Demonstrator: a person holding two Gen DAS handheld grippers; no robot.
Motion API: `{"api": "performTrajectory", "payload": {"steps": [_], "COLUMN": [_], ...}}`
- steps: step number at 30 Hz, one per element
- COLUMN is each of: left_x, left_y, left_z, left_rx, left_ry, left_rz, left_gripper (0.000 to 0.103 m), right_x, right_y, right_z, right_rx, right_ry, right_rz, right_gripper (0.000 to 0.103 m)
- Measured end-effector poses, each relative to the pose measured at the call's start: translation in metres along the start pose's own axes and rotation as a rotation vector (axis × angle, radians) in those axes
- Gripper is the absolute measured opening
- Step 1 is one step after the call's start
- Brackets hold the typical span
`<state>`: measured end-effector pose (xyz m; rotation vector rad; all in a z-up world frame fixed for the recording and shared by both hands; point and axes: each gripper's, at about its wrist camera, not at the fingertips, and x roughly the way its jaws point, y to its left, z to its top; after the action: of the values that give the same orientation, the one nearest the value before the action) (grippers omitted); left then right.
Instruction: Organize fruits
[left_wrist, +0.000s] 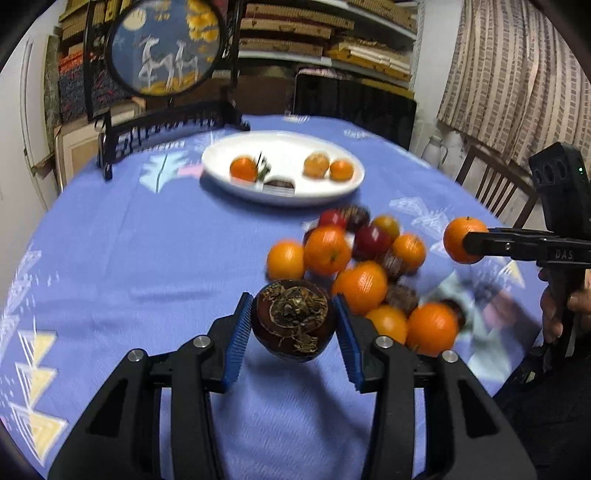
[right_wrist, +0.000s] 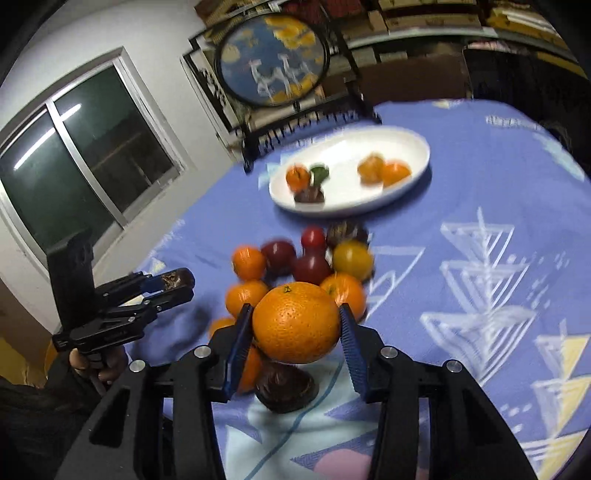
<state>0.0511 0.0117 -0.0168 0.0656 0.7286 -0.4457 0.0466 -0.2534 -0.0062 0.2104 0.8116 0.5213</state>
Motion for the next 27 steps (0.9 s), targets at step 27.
{"api": "performTrajectory", "payload": {"steps": [27], "left_x": [0.149], "left_y": [-0.006], "left_z": [0.152], "left_rx": [0.055], "left_ry": [0.067], "left_rz": [0.014], "left_gripper": [0.064], "right_x": [0.12], "right_y": [-0.078], "right_z": [0.177], "right_rx": [0.053], "right_ry": [-0.067], "right_rz": [-0.119], "right_gripper": [0.061]}}
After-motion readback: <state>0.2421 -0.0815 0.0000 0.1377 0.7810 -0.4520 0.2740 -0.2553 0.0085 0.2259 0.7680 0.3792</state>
